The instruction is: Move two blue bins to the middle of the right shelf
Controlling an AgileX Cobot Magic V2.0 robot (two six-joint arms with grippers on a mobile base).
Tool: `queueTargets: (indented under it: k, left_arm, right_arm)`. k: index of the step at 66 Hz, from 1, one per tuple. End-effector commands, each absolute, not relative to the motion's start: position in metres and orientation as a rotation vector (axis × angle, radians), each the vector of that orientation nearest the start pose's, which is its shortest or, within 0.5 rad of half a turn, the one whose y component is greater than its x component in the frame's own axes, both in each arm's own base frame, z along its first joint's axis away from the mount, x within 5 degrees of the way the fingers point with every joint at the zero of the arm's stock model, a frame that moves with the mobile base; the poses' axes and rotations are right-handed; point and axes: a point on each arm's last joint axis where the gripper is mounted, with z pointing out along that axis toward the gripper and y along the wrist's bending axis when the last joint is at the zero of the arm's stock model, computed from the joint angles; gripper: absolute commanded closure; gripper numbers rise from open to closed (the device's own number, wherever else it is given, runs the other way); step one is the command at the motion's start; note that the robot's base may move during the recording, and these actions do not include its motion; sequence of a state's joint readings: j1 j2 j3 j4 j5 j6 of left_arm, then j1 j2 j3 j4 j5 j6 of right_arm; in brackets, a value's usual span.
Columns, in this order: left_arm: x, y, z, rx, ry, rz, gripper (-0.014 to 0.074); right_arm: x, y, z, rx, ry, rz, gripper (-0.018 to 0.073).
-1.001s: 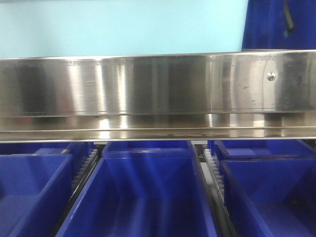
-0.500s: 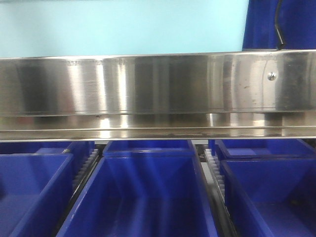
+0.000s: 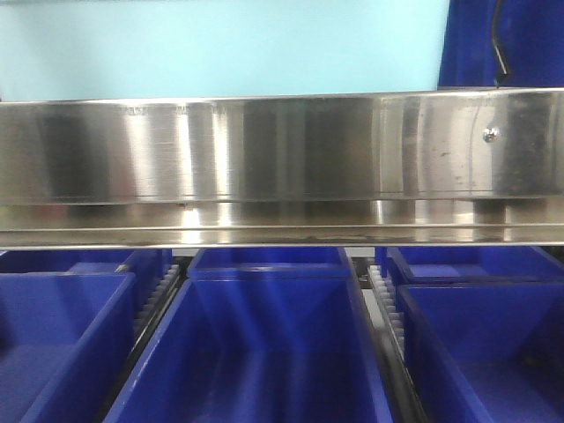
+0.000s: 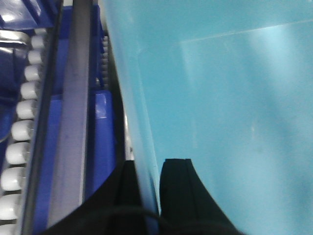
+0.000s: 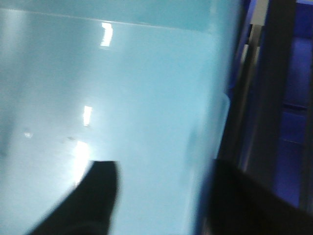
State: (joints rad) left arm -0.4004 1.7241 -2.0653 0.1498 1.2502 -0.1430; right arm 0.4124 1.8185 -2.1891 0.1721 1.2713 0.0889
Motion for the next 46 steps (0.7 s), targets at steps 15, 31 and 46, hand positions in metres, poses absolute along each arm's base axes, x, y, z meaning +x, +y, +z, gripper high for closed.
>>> queueTargets:
  k: [15,31,46]
  left_arm:
    - [0.332,-0.134,0.463,0.34,2.31,-0.097,0.0203]
    - [0.313,-0.124,0.484,0.326,2.252,-0.103,-0.0013]
    - [0.284,-0.109,0.503,0.304,2.201,-0.104,-0.0008]
  right_arm:
    - [0.334,0.166,0.477,-0.417,2.266,0.488,0.0126]
    - [0.32,0.155,0.493,-0.406,2.216,0.431,0.0126]
    - [0.304,0.147,0.505,-0.356,2.199,0.442,0.0126]
